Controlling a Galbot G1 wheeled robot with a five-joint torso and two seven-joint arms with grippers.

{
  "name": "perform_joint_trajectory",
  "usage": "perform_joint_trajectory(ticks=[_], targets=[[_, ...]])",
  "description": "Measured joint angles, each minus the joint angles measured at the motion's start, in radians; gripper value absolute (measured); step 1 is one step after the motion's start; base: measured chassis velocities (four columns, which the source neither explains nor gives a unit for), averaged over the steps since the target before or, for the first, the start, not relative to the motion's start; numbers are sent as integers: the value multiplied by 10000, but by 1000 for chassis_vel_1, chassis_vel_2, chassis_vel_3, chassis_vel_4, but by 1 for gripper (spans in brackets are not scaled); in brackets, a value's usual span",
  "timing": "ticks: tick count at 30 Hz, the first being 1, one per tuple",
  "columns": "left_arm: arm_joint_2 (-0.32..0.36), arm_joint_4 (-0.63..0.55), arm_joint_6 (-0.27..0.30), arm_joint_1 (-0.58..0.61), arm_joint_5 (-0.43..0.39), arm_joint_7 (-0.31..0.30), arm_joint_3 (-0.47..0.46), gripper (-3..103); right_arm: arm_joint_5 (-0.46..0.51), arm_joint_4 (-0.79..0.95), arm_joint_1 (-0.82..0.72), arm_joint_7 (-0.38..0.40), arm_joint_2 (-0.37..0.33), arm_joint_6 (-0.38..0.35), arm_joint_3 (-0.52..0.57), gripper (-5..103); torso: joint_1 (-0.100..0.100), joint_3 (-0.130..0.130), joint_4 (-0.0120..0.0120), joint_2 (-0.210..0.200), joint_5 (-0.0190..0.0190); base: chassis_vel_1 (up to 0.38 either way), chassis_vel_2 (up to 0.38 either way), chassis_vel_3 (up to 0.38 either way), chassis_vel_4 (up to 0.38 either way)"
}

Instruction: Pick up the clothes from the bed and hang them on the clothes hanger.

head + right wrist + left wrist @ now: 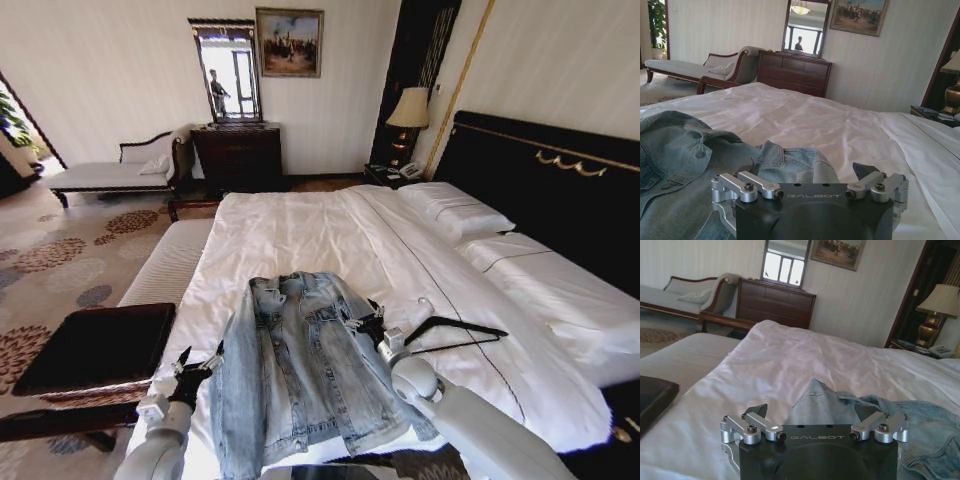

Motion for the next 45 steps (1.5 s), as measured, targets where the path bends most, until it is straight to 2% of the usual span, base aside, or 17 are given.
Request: perform_joint_trajectory(ticks=[2, 6, 8, 9, 12, 15, 18, 24, 29, 40, 43, 45], targets=[[512, 370, 145, -643, -236, -249, 395, 99, 134, -120, 264, 147, 39, -148, -113, 100, 3, 1, -3, -1, -3, 0, 0, 0, 0], [825, 558, 161, -674, -100, -236, 615, 99, 326, -513, 601, 300, 17, -395, 11, 100, 6, 2, 6, -3, 3, 0, 0, 0, 0], [648, 406, 122, -223, 405, -60, 592, 99, 398, -862, 974, -4, -515, -393, 87, 100, 2, 1, 6, -2, 2, 0, 0, 0, 0], [648, 406, 122, -223, 405, -60, 592, 99, 398, -862, 974, -4, -515, -393, 87, 100, 2, 1, 6, -2, 2, 0, 0, 0, 0], [250, 205, 45, 148, 546, 87, 418, 99, 727, -976, 1653, -531, -1453, -395, -176, 100, -1, 0, 4, -1, 0, 0, 0, 0, 0], [-110, 214, -32, 247, 519, 172, 197, 99, 826, -1048, 2133, -716, -1839, -411, -389, 100, -1, 0, 4, -1, -1, 0, 0, 0, 0], [-490, 300, -146, 416, 353, 306, -35, 99, 837, -1174, 2409, -741, -1984, -516, -571, 100, 1, 0, 6, -1, -1, 0, 0, 0, 0], [-826, 276, -357, 951, 176, 591, -444, 99, 838, -1333, 2296, -642, -2068, -637, -654, 100, -1, 0, 4, 0, 3, 0, 0, 0, 0], [-860, 351, -522, 1260, -94, 733, -725, 99, 968, -1137, 2266, -566, -2400, -730, -711, 100, -1, -1, 6, 0, 0, -38, -28, 42, 39], [-964, 404, -567, 1118, -211, 755, -796, 99, 1357, -768, 2385, -390, -2963, -866, -747, 100, 0, 0, 4, 0, 1, -194, -176, 181, 171], [-996, 416, -565, 1119, -255, 757, -828, 99, 1272, -619, 2275, -398, -3401, -848, -751, 100, 1, 0, 0, 0, 4, -230, -244, 238, 191], [-1023, 436, -569, 1173, -273, 772, -849, 99, 1516, -331, 2260, -552, -3863, -1244, -771, 100, 2, 0, 0, -1, 9, -129, -119, 139, 100]])
